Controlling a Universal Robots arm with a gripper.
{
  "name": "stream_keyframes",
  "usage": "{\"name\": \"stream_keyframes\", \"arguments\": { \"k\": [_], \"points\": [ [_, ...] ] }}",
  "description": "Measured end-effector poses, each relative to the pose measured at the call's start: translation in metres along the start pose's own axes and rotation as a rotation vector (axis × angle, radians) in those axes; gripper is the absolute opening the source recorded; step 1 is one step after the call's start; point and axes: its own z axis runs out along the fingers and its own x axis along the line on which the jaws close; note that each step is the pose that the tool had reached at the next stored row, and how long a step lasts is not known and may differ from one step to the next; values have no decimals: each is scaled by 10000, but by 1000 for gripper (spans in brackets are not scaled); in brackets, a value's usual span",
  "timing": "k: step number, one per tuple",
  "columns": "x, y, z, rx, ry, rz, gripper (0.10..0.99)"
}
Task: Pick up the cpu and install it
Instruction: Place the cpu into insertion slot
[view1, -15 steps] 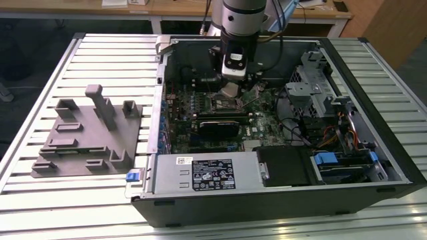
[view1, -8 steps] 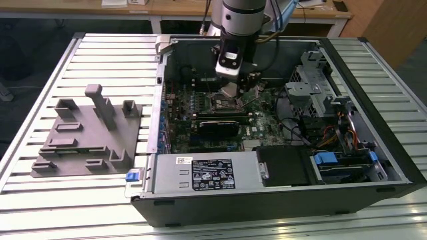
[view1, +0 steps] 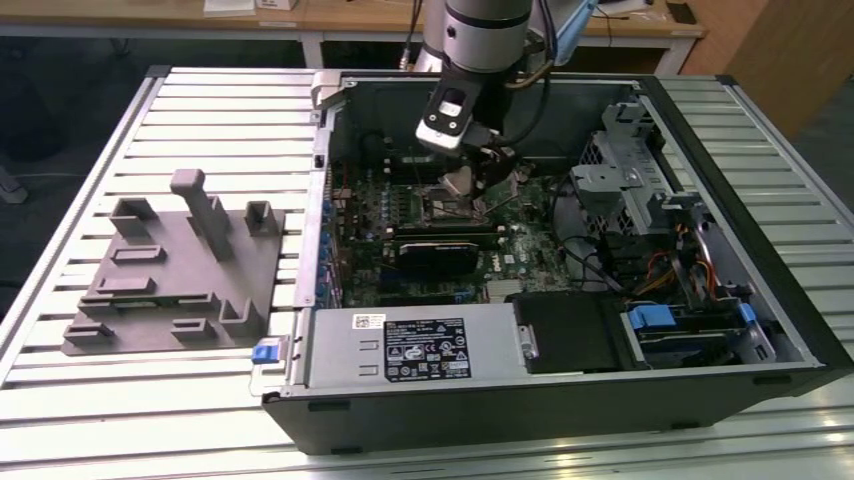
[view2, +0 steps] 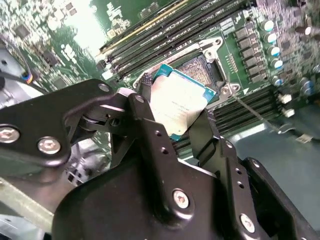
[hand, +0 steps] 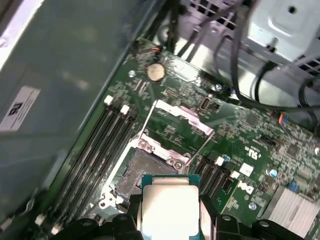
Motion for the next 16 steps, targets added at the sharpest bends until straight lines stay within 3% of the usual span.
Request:
{"name": "stream_keyframes", "arguments": {
  "k": [16],
  "points": [
    [0,-1,15,-29,-125,2907,541]
  ]
}}
